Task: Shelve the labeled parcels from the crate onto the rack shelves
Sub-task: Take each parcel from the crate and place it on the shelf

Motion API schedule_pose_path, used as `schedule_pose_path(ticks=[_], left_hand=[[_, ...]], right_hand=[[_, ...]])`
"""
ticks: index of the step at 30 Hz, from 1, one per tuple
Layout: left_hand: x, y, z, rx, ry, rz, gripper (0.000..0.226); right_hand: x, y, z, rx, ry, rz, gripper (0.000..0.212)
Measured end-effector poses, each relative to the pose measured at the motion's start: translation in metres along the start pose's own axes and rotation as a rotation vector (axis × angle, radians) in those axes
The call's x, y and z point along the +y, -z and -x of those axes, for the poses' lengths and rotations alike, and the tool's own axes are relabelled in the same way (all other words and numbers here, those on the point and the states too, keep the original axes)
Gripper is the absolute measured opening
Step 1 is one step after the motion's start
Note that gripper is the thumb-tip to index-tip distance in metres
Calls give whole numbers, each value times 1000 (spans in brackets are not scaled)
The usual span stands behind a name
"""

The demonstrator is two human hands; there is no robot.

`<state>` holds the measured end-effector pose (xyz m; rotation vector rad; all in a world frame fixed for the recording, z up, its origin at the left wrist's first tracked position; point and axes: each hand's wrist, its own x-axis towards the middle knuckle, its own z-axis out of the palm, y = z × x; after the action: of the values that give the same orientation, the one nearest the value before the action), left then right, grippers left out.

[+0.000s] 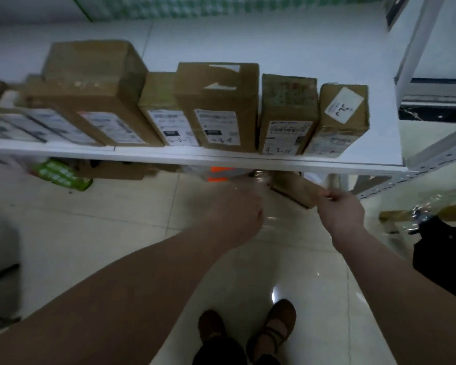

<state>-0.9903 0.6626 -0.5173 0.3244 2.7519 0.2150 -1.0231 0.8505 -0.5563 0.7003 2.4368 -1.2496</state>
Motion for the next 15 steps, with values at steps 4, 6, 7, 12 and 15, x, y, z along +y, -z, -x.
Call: schedule_pose_path(ticks=[4, 6, 7, 12, 15], left_hand=[[-18, 7, 64, -63, 153, 238, 24], [-33, 6, 100, -53, 234, 283, 24], [-41, 5, 119, -47, 261, 292, 24], [-99, -5, 217, -54, 468, 397, 24], [-146, -2, 289, -76, 566, 557, 17]], right_hand=[[4, -19, 67, -113, -56, -28, 22], [3, -36, 97, -167, -63, -23, 24], [-1, -45, 112, -194, -56, -11, 24], [-36, -102, 193, -350, 52, 83, 21], [-58, -143, 254, -442, 89, 92, 20]])
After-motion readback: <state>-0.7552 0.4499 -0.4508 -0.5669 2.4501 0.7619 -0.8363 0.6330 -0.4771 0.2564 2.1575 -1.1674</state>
